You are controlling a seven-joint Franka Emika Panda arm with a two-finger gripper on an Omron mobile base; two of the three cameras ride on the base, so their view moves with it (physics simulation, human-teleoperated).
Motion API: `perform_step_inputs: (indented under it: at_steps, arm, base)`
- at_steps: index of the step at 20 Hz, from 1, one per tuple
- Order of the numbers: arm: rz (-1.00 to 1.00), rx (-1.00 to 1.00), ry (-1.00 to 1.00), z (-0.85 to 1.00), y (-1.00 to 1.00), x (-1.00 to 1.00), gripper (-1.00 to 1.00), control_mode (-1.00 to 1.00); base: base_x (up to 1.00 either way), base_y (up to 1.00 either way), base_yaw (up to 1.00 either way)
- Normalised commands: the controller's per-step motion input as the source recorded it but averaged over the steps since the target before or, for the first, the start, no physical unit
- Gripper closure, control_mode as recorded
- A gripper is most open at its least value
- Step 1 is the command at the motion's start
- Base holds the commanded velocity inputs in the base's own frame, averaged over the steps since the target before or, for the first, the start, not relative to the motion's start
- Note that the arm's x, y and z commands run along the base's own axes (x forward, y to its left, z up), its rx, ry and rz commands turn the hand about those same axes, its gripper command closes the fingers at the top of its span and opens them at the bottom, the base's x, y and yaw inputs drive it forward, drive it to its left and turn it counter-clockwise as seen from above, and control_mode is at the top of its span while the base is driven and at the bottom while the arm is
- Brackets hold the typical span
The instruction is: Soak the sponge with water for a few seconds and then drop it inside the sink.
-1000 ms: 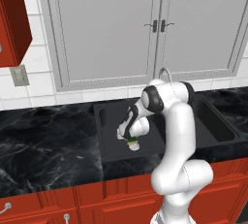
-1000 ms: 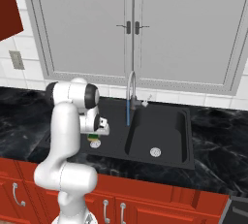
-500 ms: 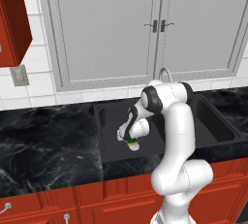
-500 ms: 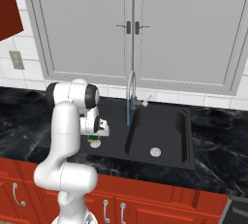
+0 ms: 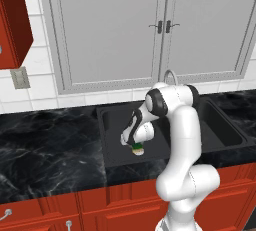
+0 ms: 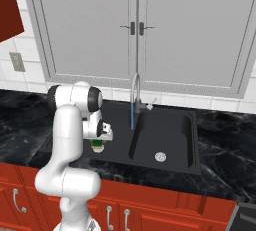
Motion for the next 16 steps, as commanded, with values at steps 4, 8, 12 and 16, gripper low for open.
perform_step_inputs:
  at_steps: [4, 8, 12, 16]
  arm:
    - [0.00, 0.00, 0.00, 0.05, 0.00, 0.00, -1.00, -1.00]
    - [0.00, 0.00, 0.00, 0.35, 0.00, 0.00, -1.00, -1.00]
    - [0.00, 0.00, 0.00, 0.60, 0.00, 0.00, -1.00, -1.00]
    - [0.00, 0.00, 0.00, 0.56, 0.00, 0.00, -1.00, -1.00]
  base:
    - [0.00, 0.00, 0.00]
    - [0.00, 0.00, 0.00]
    - [0.00, 0.00, 0.00]
    - [0.00, 0.00, 0.00]
